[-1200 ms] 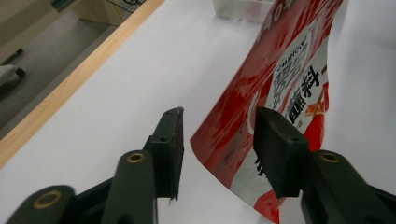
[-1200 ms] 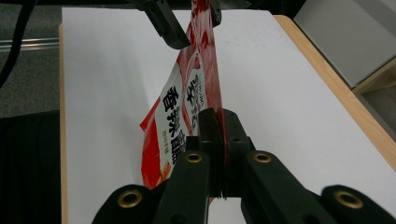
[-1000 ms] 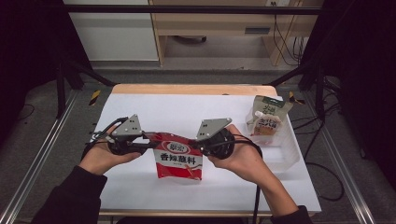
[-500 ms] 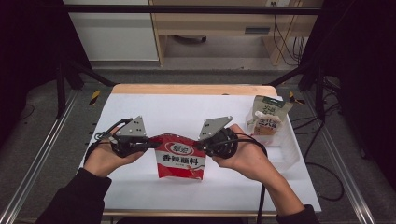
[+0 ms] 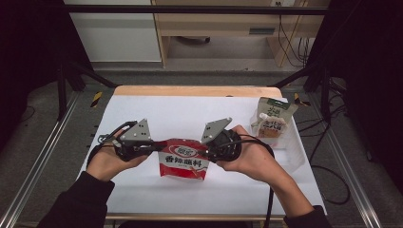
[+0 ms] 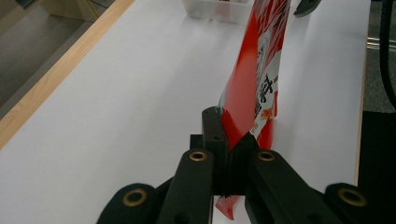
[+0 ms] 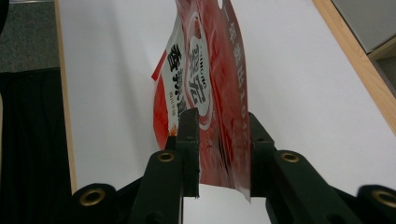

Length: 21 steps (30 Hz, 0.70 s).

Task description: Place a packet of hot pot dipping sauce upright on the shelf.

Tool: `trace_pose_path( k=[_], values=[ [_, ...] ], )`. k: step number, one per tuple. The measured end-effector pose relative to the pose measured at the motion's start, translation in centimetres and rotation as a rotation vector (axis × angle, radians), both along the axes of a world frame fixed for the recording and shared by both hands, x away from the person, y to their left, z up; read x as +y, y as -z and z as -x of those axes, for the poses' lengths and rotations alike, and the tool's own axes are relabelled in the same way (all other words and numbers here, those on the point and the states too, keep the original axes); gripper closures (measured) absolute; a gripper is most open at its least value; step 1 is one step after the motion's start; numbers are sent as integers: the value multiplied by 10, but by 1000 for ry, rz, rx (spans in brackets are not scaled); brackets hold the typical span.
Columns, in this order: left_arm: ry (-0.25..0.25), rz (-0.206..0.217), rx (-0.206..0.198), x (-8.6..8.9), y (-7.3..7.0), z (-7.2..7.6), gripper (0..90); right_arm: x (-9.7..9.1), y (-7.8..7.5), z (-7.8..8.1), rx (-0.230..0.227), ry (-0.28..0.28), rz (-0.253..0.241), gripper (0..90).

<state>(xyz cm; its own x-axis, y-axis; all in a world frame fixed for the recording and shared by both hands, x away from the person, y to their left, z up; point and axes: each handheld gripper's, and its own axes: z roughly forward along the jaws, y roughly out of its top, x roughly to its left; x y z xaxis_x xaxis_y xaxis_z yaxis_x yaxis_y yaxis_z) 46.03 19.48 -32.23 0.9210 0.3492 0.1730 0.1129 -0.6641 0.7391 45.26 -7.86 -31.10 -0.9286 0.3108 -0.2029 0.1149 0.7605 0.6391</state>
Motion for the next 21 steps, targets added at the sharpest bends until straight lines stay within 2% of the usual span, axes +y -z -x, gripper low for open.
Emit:
trace_pose_path(
  k=[6, 17, 20, 21],
  values=[
    [7, 0, -3, 0, -2, 1, 899, 7, 6, -5, 22, 1, 27, 736],
    [14, 10, -3, 0, -4, 3, 898, 13, 10, -7, 33, 7, 58, 893],
    [9, 12, 1, 2, -4, 3, 894, 14, 8, -6, 32, 6, 62, 897],
    [0, 26, 6, 3, -5, 3, 885, 14, 7, -6, 27, 5, 63, 898]
  ],
)
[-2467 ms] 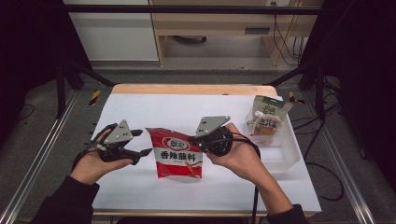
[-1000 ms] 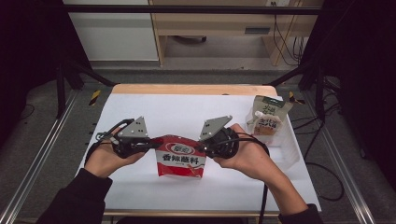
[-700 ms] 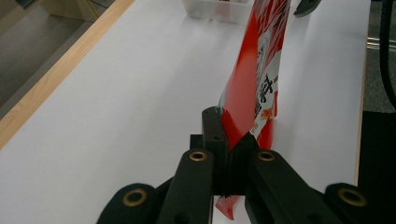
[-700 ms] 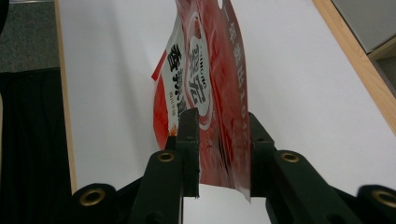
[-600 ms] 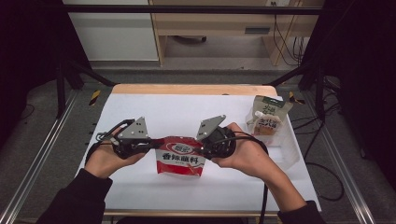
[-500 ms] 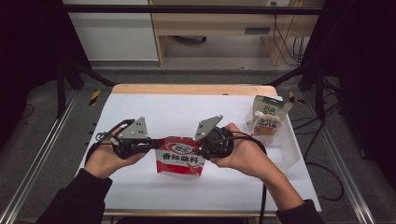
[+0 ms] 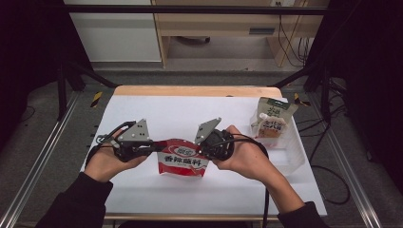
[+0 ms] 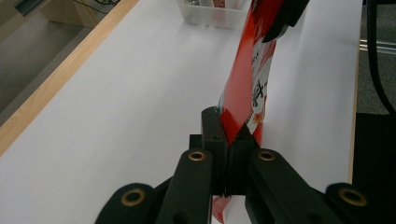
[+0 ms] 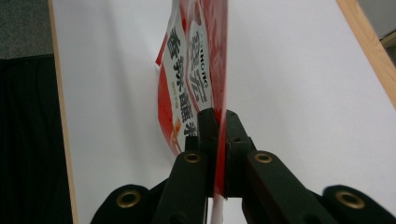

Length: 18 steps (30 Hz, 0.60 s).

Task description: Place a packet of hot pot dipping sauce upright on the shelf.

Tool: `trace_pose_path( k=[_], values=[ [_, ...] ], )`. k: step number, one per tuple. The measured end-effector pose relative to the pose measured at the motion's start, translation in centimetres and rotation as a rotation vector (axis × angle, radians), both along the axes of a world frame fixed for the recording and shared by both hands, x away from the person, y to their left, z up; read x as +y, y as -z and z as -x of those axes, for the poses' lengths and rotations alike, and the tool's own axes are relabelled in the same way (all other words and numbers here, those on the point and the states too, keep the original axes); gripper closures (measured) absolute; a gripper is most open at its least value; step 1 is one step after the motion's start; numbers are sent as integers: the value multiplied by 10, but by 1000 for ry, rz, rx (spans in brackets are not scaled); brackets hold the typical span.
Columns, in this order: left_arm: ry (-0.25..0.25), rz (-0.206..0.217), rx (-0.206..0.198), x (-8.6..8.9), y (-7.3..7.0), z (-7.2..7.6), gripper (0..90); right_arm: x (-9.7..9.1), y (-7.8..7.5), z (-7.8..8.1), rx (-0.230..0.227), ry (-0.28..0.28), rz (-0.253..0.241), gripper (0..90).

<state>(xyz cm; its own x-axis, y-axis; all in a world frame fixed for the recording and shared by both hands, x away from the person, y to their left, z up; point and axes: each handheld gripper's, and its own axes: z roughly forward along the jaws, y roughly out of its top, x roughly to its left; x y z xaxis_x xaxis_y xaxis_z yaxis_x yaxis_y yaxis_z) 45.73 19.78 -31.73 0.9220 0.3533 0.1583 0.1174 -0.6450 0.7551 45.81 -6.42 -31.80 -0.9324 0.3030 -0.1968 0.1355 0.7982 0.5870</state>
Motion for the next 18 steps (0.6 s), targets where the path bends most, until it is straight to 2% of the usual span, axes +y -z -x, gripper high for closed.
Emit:
trace_pose_path(
  k=[2, 5, 9, 10, 11, 13, 18],
  values=[
    [-18, 24, 7, 2, 0, 1, 820, 0, -3, 0, -3, -5, 2, 899],
    [-33, 38, 4, 5, 0, 3, 721, 0, -8, -1, -5, -10, 3, 900],
    [-94, 56, -18, 10, 5, 7, 417, -2, -14, -1, -20, -9, 26, 900],
    [-134, 53, -28, 12, 8, 7, 321, -2, -15, -1, -22, -7, 21, 900],
    [-145, 53, -25, 13, 10, 7, 259, -4, -16, -2, -26, -11, 25, 900],
    [-173, 49, -31, 16, 17, 8, 186, -6, -19, -3, -32, -9, 25, 900],
    [-237, 46, -8, 20, 40, 6, 31, -11, -24, -6, -39, 1, 21, 900]
  ],
)
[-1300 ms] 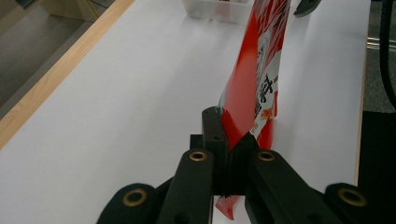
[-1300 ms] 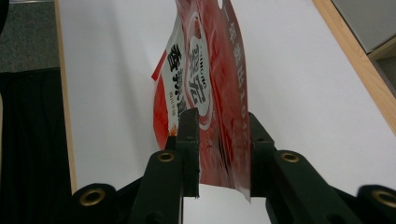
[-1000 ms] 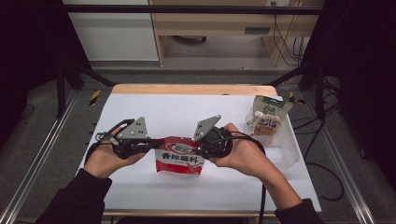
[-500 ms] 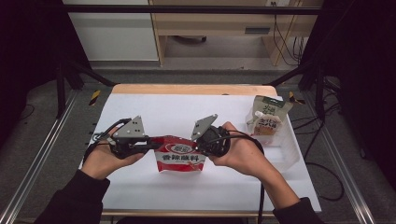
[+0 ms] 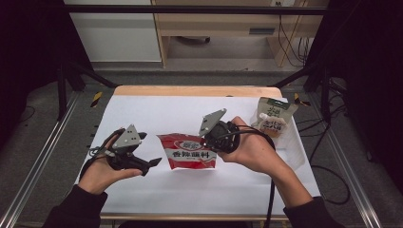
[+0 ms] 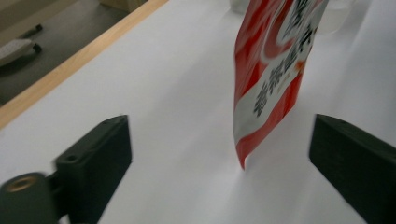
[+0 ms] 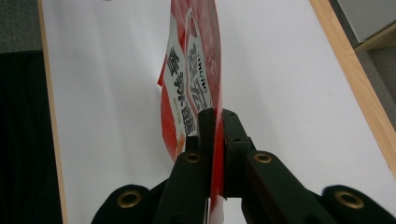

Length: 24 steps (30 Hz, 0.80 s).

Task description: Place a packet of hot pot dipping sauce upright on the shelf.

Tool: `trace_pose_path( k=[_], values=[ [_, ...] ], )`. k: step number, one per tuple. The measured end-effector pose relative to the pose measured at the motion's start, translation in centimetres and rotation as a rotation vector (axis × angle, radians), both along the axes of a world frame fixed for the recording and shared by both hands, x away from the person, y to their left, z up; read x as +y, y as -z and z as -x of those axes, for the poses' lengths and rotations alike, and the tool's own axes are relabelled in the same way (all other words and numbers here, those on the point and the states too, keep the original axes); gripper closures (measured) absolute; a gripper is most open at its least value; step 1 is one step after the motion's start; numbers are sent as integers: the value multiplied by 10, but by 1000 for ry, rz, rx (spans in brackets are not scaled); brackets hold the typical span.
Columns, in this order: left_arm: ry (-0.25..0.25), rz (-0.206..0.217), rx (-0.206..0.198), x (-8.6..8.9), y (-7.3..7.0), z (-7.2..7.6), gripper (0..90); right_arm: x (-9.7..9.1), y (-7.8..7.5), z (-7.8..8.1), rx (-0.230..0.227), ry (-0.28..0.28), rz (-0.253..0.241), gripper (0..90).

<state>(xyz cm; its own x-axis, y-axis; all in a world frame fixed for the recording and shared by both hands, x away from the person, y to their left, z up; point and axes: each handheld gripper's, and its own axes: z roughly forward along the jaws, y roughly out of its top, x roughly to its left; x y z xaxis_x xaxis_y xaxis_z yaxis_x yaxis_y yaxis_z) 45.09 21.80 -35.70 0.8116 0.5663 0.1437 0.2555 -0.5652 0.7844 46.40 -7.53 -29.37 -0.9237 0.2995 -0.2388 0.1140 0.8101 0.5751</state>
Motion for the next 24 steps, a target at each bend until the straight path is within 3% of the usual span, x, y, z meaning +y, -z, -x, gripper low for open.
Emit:
trace_pose_path(
  k=[6, 10, 12, 18, 24],
  values=[
    [-42, 28, 39, 7, 30, -1, 33, -6, -4, -3, -2, 19, 2, 900],
    [-86, 12, 58, 11, 51, 0, 41, -12, -9, -4, -11, 31, -5, 900],
    [-96, -7, 50, 11, 59, 2, 43, -15, -12, -5, -15, 32, -13, 900],
    [-95, -48, 38, 12, 75, 6, 43, -26, -24, -5, -28, 45, -32, 900],
    [-128, -19, 39, 22, 84, 9, 44, -41, -38, -2, -36, 60, -57, 900]
  ],
)
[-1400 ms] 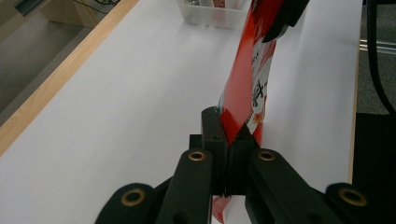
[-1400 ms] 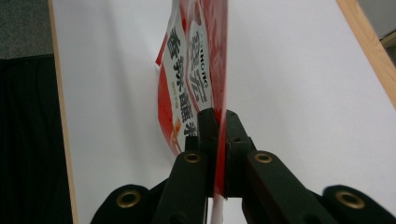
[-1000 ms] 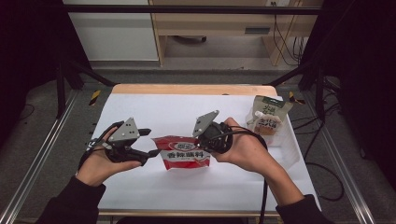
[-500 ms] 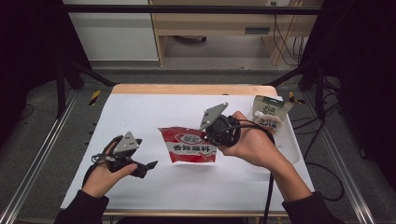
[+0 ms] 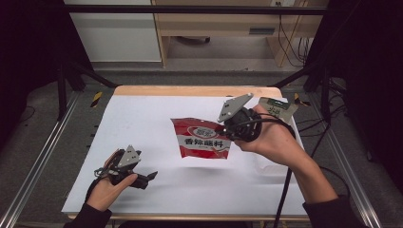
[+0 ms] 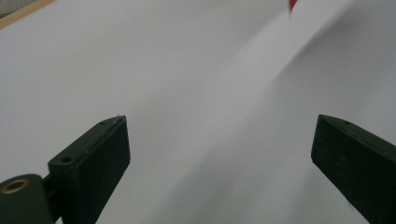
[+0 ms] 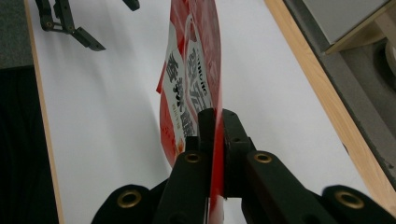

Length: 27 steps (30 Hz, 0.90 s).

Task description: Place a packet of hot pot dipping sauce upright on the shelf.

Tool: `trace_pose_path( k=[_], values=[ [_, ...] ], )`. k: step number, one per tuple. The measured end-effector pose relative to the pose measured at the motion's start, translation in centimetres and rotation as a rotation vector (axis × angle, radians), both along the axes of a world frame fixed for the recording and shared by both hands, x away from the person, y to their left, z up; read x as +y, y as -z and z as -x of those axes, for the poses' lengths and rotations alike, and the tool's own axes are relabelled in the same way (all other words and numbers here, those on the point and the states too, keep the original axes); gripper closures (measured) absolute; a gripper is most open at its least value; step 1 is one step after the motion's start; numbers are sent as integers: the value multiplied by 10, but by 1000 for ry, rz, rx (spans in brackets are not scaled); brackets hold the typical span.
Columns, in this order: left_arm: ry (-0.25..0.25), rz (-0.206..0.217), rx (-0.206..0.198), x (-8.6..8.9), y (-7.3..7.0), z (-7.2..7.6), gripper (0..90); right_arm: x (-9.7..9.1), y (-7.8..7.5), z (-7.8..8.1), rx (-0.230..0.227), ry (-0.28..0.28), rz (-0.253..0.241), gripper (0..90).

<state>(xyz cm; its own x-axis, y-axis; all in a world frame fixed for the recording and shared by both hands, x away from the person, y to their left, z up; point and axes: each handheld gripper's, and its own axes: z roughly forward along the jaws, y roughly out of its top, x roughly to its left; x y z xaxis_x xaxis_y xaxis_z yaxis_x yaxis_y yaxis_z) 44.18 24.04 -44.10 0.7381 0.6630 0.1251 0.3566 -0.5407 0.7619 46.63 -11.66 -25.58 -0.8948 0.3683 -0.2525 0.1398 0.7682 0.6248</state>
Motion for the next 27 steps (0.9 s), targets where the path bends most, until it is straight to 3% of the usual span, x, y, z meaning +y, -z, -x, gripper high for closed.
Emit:
trace_pose_path(
  k=[11, 18, 27],
  values=[
    [-39, 21, -4, 8, 9, 4, 44, -47, -26, 11, -39, 73, -36, 900],
    [-57, 26, -4, 11, 12, 3, 44, -80, -34, 18, -59, 130, -62, 900],
    [-78, 34, -10, 16, 11, 3, 44, -109, -39, 24, -81, 191, -82, 900]
  ],
)
